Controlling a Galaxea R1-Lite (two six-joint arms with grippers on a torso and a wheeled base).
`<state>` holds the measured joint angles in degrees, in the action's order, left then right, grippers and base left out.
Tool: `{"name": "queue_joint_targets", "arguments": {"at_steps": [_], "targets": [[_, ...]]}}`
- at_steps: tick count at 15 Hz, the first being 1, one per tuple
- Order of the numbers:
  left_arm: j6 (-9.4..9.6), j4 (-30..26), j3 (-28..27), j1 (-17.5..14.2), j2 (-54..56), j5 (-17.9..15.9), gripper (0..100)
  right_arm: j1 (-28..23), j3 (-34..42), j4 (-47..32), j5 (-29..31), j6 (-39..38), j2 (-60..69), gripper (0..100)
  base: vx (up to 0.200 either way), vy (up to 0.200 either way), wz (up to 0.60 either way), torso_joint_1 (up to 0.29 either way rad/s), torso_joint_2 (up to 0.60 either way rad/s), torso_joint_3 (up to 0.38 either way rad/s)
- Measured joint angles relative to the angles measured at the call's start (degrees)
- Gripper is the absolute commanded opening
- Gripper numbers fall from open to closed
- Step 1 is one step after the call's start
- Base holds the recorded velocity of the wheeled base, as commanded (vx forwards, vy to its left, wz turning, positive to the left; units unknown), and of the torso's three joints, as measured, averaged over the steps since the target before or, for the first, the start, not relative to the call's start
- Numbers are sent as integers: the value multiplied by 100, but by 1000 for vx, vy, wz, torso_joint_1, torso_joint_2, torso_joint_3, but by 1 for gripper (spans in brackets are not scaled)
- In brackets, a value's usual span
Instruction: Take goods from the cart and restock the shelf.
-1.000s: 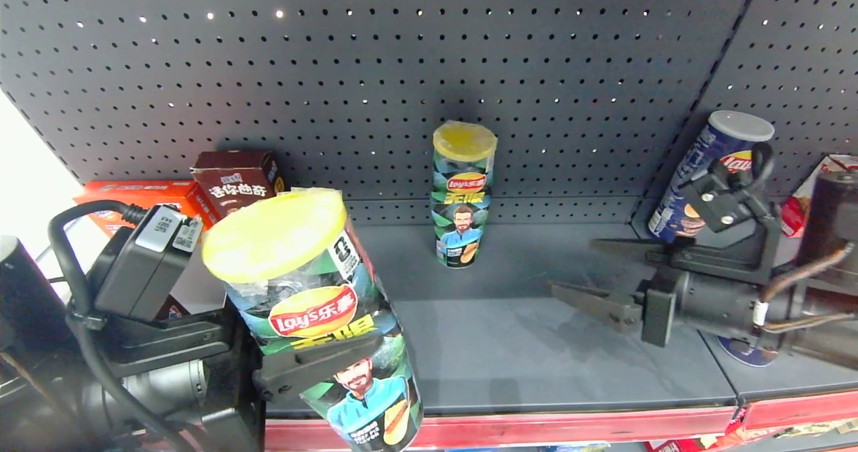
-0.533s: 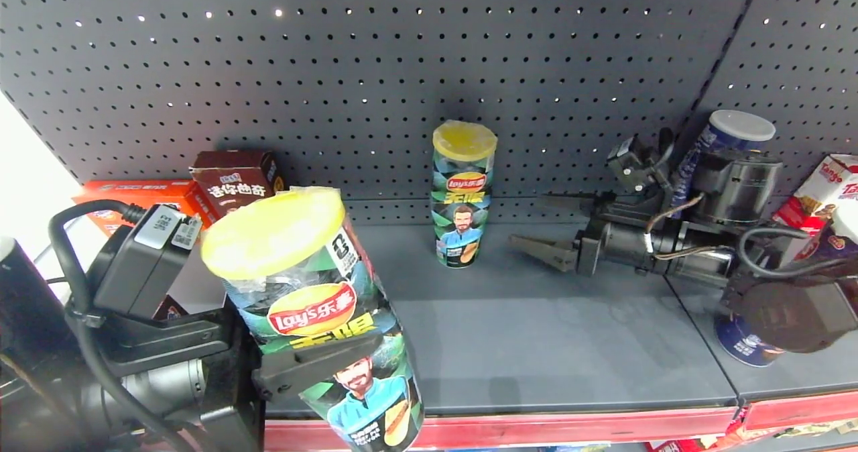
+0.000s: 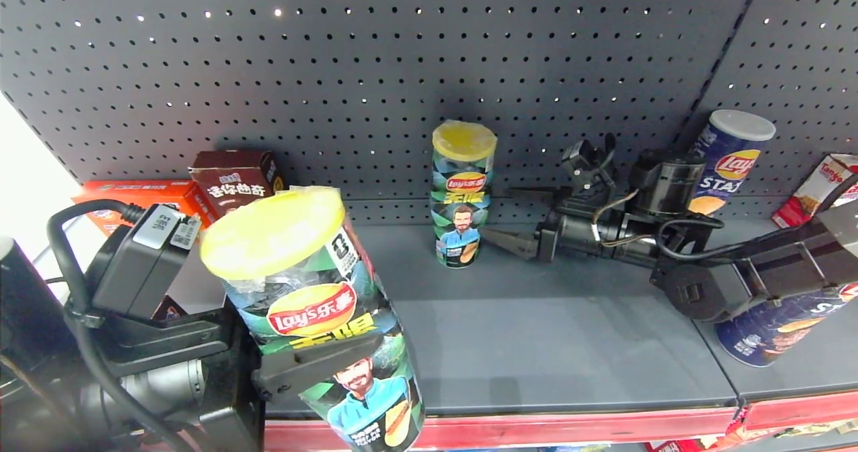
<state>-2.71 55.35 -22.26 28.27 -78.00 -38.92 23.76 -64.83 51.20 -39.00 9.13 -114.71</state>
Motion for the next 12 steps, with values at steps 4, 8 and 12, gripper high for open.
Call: {"name": "queue_joint_targets", "arguments": {"at_steps": [4, 8, 12], "targets": [[0, 2, -1, -2, 0, 4, 0, 278, -160, -18, 60, -11, -193, 100, 0, 0, 0, 0, 0, 0], [-7, 0, 18, -49, 0, 1, 0, 361, 107, 1, 79, 1, -141, 100, 0, 0, 0, 0, 0, 0], [-5, 0, 24, -105, 5, 1, 0, 424, 577, 28, 82, 22, 132, 100, 0, 0, 0, 0, 0, 0]]}}
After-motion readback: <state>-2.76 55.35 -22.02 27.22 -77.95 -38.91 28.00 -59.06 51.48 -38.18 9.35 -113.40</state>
